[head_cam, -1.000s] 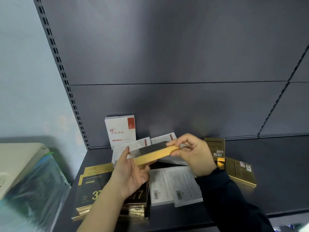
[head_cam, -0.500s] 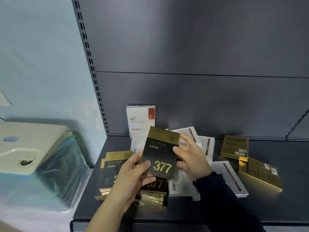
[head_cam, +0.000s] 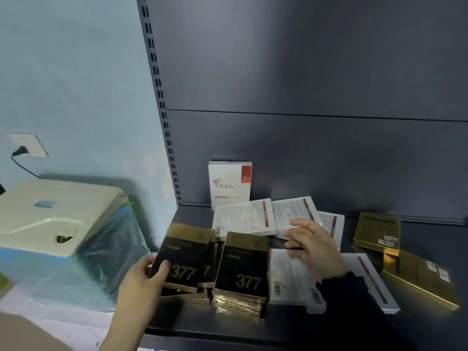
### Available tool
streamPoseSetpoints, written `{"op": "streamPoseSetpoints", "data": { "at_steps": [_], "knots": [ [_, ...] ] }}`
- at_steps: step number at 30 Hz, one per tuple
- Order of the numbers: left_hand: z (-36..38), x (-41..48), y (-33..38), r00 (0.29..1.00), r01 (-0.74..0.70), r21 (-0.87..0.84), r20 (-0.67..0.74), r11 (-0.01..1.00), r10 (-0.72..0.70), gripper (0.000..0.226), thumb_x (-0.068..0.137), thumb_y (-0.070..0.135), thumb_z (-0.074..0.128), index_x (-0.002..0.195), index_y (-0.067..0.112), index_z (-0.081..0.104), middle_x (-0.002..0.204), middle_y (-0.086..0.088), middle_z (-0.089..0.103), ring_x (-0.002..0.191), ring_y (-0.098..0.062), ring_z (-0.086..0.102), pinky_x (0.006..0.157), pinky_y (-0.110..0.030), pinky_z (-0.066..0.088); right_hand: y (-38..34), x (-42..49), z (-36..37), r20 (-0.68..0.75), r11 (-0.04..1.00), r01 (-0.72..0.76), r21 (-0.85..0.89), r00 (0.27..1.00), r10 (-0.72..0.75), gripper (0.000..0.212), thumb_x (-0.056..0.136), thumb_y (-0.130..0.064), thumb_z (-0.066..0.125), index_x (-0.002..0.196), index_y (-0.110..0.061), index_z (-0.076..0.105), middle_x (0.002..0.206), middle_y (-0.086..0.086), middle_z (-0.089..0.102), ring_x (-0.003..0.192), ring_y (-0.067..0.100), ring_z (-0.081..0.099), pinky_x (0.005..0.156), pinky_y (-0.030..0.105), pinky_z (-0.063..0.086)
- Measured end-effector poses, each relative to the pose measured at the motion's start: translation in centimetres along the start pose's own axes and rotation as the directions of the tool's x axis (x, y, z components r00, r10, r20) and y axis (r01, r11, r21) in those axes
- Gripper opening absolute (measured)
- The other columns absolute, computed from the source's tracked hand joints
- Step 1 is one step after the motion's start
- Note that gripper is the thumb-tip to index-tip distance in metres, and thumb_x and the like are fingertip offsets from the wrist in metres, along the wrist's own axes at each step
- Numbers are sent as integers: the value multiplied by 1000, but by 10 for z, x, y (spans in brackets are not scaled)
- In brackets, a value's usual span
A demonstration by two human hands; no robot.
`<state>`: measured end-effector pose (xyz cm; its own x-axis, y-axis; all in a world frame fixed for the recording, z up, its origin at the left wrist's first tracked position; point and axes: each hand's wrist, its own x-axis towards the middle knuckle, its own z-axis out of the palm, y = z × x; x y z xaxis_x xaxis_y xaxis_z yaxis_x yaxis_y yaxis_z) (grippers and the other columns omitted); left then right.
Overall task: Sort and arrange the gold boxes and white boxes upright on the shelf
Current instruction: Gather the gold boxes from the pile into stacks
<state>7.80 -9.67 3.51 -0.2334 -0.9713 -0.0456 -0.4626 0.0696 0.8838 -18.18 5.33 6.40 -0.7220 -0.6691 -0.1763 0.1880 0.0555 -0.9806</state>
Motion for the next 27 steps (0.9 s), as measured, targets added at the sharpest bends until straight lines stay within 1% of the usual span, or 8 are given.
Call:
{"op": "streamPoseSetpoints", "data": {
  "at_steps": [4,9,12,15,18,22,24,27],
  "knots": [
    [18,3,-4,999,-4,175,-48,985,13,64,44,57,61,94,17,63,101,-24,58,105,-39,53,94,-50,44,3,7,-40,-57,999,-7,-35,998,5,15,90,-1,50,102,-5,59,80,9,64,68,17,61,60,28,53],
    [28,36,-35,989,-61,213,-117,975,87,61,51,53,60,108,35,53,109,-11,57,113,-35,52,96,-43,45,2,20,-96,-246,1000,19,13,969,-15,13,91,0,49,83,-7,57,72,7,57,59,14,55,57,25,48],
    [32,38,-27,968,-240,247,-14,939,251,50,52,57,52,102,61,47,101,31,55,94,7,55,74,-2,39,6,40,-132,-535,978,-63,-201,843,-56,11,89,-5,51,86,-14,56,88,9,59,78,20,57,72,31,48],
    [37,4,40,895,-443,196,149,875,420,30,62,46,58,92,50,57,85,22,63,63,2,57,58,-22,45,13,59,-165,-706,771,-420,-478,706,-54,34,84,-23,55,116,-11,53,124,17,50,118,37,44,100,42,35],
    [52,-14,65,844,-520,174,256,837,471,44,72,5,75,80,47,62,77,22,65,55,2,55,52,-7,40,16,65,-182,-725,638,-575,-513,688,37,51,83,-34,55,125,-9,41,132,19,46,125,38,37,107,47,27],
    [64,-29,78,799,-570,190,355,799,486,56,66,-11,76,71,43,65,69,30,64,51,13,54,50,2,38,12,68,-183,-649,847,-333,-415,761,-19,52,80,-23,65,126,-14,41,118,14,60,109,32,54,100,46,40],
    [68,-32,77,785,-566,127,383,814,486,57,72,-7,73,80,48,63,65,25,66,51,7,57,51,-1,40,5,59,-172,-668,922,-129,-366,726,-164,45,82,-12,64,123,-11,45,103,8,65,97,28,60,89,41,49],
    [77,-34,78,789,-484,27,446,875,423,56,81,1,68,89,55,58,71,17,70,63,-6,63,61,-11,48,-5,37,-135,-672,908,87,-411,644,-366,32,80,-5,68,109,-11,54,96,1,61,92,21,60,80,30,47]
  ]
}}
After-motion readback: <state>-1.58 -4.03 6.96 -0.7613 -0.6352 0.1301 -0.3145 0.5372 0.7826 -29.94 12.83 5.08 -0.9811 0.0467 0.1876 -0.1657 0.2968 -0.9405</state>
